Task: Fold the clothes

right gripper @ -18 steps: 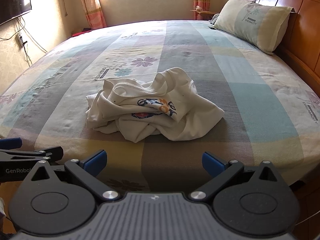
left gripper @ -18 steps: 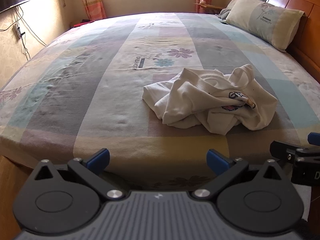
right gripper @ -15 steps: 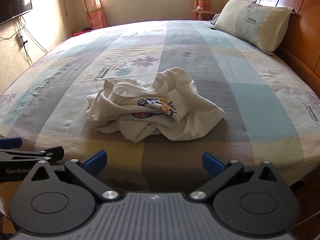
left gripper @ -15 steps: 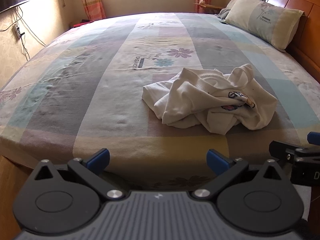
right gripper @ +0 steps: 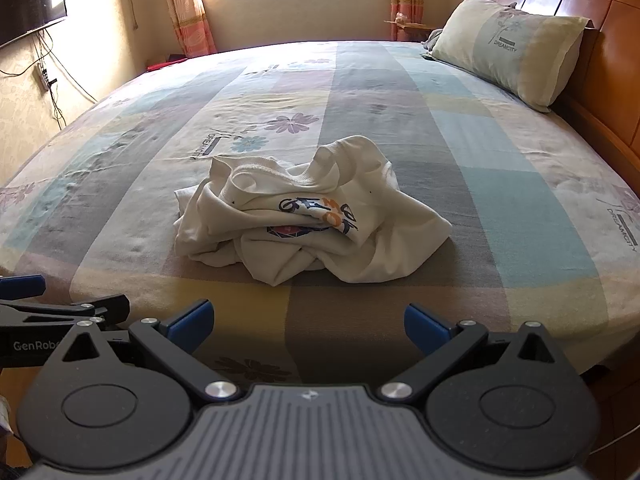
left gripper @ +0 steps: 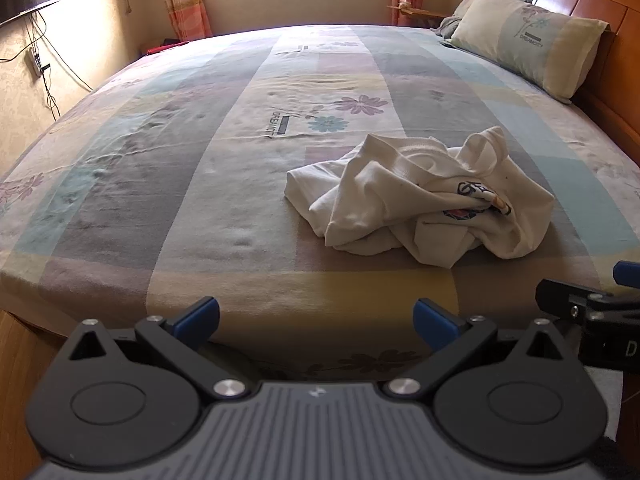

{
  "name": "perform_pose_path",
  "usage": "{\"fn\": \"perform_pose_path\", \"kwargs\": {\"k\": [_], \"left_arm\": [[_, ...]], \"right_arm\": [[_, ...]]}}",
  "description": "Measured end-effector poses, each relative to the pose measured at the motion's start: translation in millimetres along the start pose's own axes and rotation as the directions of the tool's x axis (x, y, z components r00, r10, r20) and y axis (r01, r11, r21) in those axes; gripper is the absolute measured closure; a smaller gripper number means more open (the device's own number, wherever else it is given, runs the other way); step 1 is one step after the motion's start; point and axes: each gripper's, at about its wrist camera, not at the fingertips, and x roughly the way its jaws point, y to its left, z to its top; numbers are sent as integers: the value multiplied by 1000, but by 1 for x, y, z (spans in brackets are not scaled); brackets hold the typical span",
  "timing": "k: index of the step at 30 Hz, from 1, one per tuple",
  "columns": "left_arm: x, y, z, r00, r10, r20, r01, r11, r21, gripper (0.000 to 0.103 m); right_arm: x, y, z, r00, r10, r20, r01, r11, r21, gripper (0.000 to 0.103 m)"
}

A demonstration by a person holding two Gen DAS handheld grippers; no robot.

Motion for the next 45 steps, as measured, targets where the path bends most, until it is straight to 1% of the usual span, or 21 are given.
{"fn": "perform_pose_path", "kwargs": {"k": [8,13,17,22,33,37,42,43,45], "left_arm": [[1,1,-1,1000,-15,8,16,1000,-18,1],[2,1,-1,1000,-7,8,7,1000,-13,1],[2,1,-1,1000,-15,5,15,1000,-18,1],[3,2,0,1000,-1,1,1,1000,-7,1],[11,8,6,1000,3,-2,-3,1000,-15,1],[13,10,7,1000,0,28,1,1000,-27,1],[15,8,9,996,34,82,-35,999,1,1],[16,8,10,996,33,84,-34,999,6,1],[20,9,11,999,11,37,-10,1000,-4,1]], "right_arm": [[1,1,1,1000,-4,-3,4,1000,-4,0],[2,2,0,1000,-4,-6,4,1000,-12,0],[2,2,1,1000,-7,-5,7,1000,-15,0],[3,4,2,1000,-11,-5,11,1000,-21,0],[10,12,10,1000,-22,-6,22,998,-63,0],[17,7,16,1000,-4,1,4,997,-77,0],[28,-4,28,999,36,23,-33,992,-118,0],[30,-6,30,999,44,28,-40,991,-126,0],[34,-11,35,998,60,36,-54,988,-143,0]]}}
